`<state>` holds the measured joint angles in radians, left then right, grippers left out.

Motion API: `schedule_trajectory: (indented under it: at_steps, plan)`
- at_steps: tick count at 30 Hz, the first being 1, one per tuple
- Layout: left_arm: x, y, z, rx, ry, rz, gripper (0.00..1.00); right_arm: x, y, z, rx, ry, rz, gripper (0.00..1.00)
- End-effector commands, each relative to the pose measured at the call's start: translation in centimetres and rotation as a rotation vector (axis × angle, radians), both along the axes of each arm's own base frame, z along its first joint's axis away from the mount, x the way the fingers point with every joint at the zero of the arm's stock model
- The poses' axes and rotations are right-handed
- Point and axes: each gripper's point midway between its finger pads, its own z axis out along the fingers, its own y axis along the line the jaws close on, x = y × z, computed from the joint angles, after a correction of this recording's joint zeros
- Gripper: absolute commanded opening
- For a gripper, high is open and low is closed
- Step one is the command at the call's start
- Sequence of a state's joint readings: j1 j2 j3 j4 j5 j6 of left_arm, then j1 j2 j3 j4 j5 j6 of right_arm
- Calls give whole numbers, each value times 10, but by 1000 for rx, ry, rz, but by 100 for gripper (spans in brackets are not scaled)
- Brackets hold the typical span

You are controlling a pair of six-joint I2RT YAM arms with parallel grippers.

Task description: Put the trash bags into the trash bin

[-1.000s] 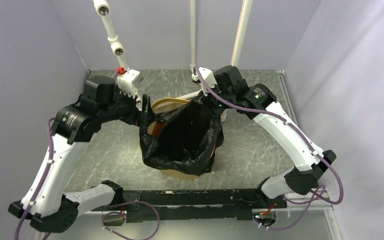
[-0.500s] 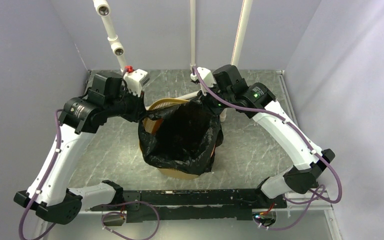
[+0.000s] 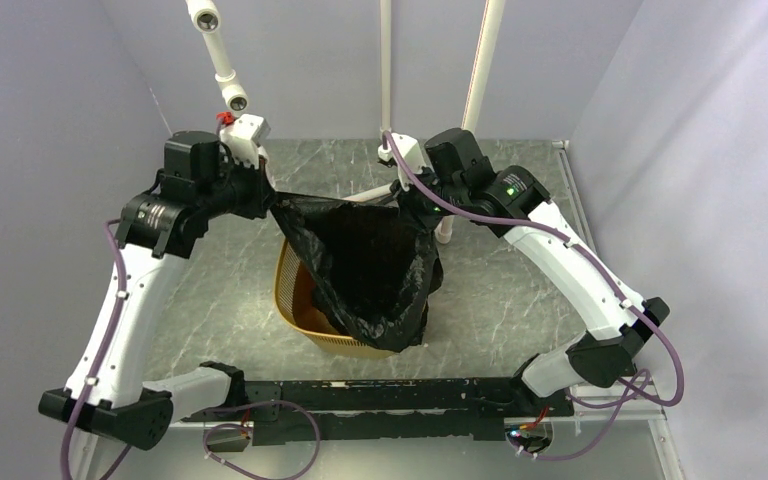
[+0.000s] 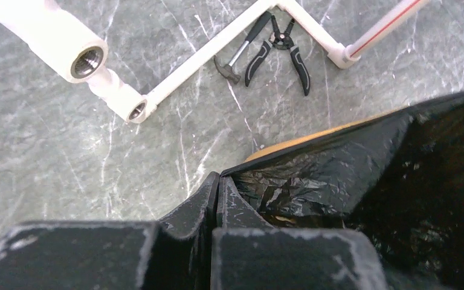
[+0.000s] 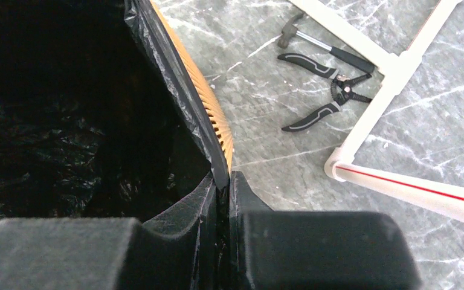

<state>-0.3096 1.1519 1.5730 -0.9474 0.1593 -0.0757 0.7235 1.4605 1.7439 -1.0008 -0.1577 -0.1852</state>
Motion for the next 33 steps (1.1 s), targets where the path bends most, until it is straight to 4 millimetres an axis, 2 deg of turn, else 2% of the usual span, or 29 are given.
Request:
schedule_trajectory:
  at_steps: [1, 5, 11, 17, 23, 30, 33]
  plan:
    - [25, 7, 0, -60, -23, 30, 3, 4, 3, 19, 48, -59, 12, 0]
    - [26, 3, -13, -74, 45, -3, 3, 6, 3, 17, 49, -57, -3, 0]
    - [24, 20, -53, -68, 204, 54, 2, 11, 2, 10, 46, -45, -53, 0]
    - [6, 13, -90, -117, 334, 16, 2, 19, -3, 10, 64, -34, -149, 0]
    - [-6, -3, -109, -210, 377, -32, 2, 17, 1, -4, 75, 22, -173, 2]
    - [-28, -6, -141, -284, 431, 15, 2, 25, -5, -12, 85, 39, -282, 8]
    - [-35, -6, -148, -315, 428, 45, 2, 25, -5, -17, 85, 57, -297, 11]
